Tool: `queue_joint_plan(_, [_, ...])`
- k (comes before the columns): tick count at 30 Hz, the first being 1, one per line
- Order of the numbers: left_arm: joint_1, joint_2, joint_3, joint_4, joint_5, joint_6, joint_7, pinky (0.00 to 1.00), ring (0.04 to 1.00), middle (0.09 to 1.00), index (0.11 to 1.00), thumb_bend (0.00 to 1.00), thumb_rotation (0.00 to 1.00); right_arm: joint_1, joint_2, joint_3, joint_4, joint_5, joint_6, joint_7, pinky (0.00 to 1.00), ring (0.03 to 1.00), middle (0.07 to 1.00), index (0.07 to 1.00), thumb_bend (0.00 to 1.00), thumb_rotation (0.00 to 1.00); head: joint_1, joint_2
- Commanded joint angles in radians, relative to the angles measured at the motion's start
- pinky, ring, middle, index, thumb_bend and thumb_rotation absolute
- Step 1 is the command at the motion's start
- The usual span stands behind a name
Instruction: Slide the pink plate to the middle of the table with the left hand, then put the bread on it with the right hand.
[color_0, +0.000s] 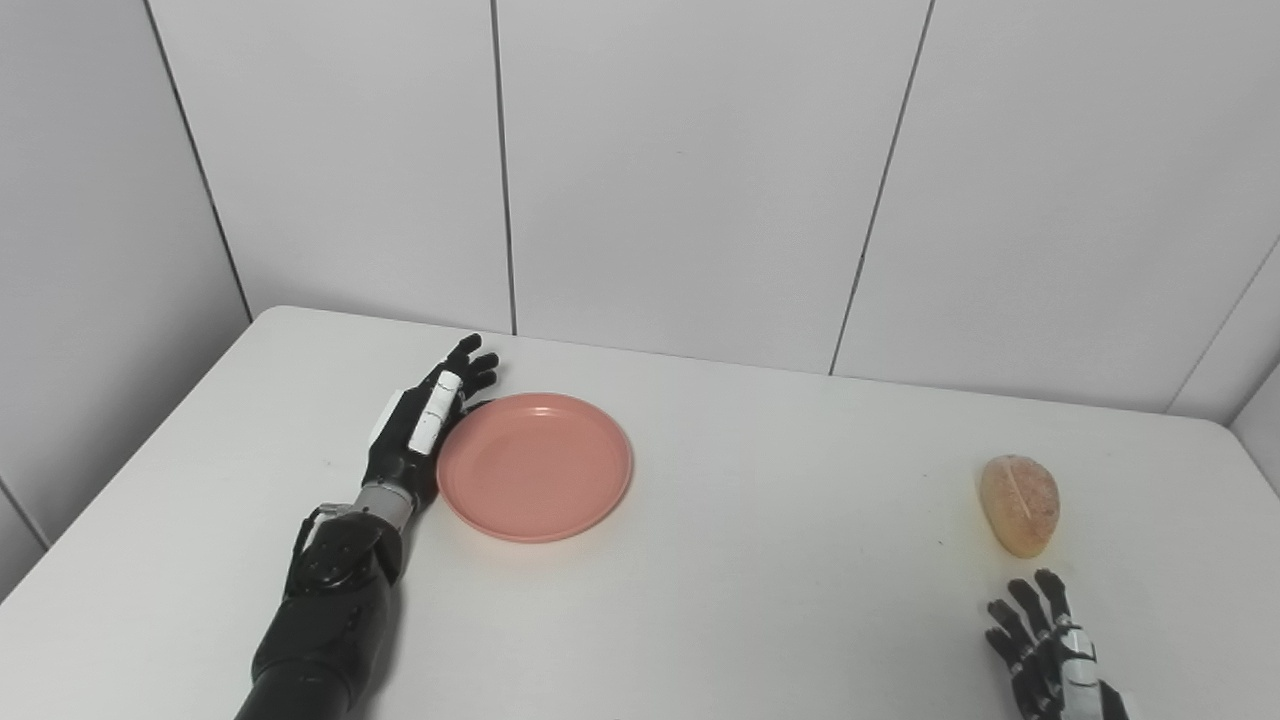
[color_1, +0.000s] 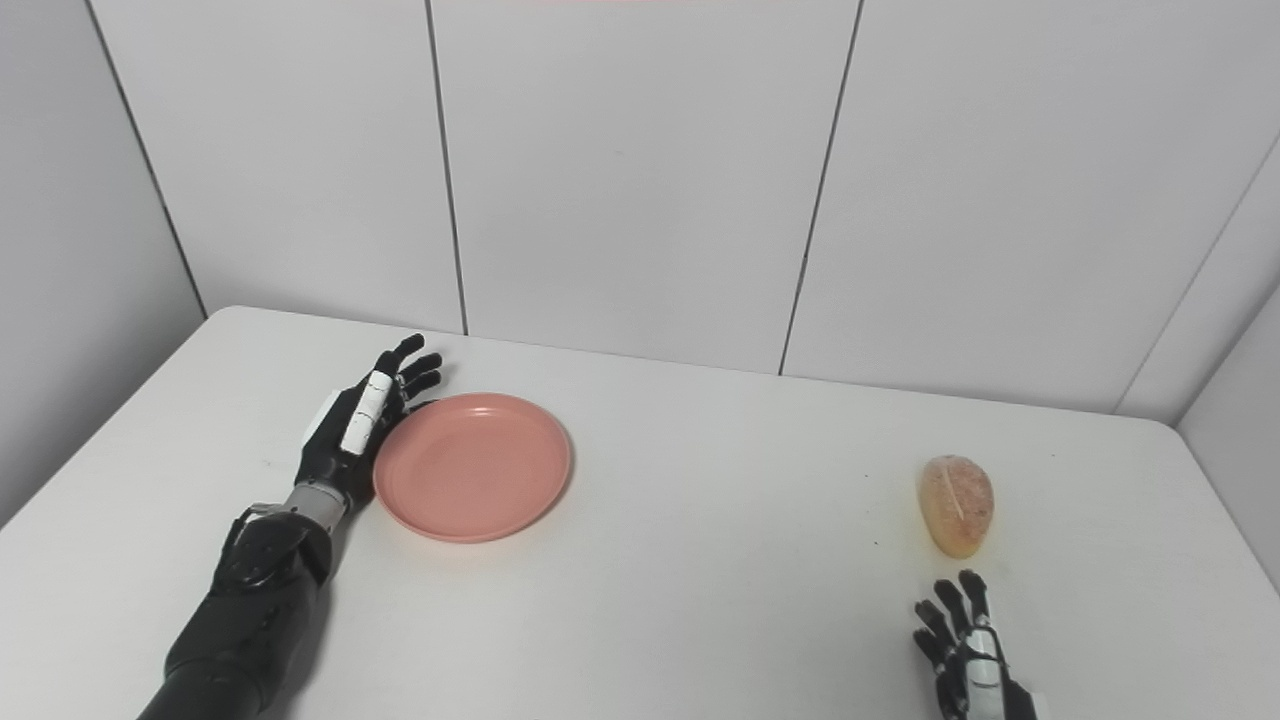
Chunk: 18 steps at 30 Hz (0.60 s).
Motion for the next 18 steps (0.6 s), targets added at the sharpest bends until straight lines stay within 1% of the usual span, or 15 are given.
queue_joint_plan(1, [0.025,-0.031,-0.01,-0.001,0.004,-0.003,0.007,0.77,0.903,0.878,0.895,0.91,0.86,0.03,0.012,0.02,0.008,-0.009,0.075,0.011,0.93,0.922,0.952,0.982,0.73,1.0,0.001,0.001])
queue_joint_plan(6, [0.027,-0.036,-0.012,-0.005,0.005,0.012,0.019,0.79,0.908,0.884,0.898,0.9,0.85,0.028,0.012,0.025,0.012,-0.017,0.072,0.008,0.92,0.917,0.95,0.978,0.74,1.0,-0.004,0.0])
queue_joint_plan(13, [0.029,-0.044,-0.019,0.001,0.008,0.023,0.026,0.8,0.916,0.882,0.898,0.94,0.83,0.027,0.017,0.026,0.011,-0.022,0.073,0.005,0.91,0.913,0.949,0.974,0.74,1.0,-0.007,0.003])
queue_joint_plan(16, [0.032,-0.051,-0.023,-0.008,0.007,0.036,0.027,0.82,0.922,0.886,0.901,0.92,0.83,0.026,0.018,0.026,0.012,-0.019,0.072,0.007,0.91,0.914,0.95,0.974,0.74,1.0,-0.009,0.002])
queue_joint_plan(18, [0.039,-0.059,-0.029,-0.033,0.011,0.053,0.034,0.84,0.925,0.892,0.906,0.9,0.84,0.026,0.021,0.026,0.013,-0.017,0.071,0.007,0.92,0.914,0.949,0.975,0.75,1.0,-0.013,0.003])
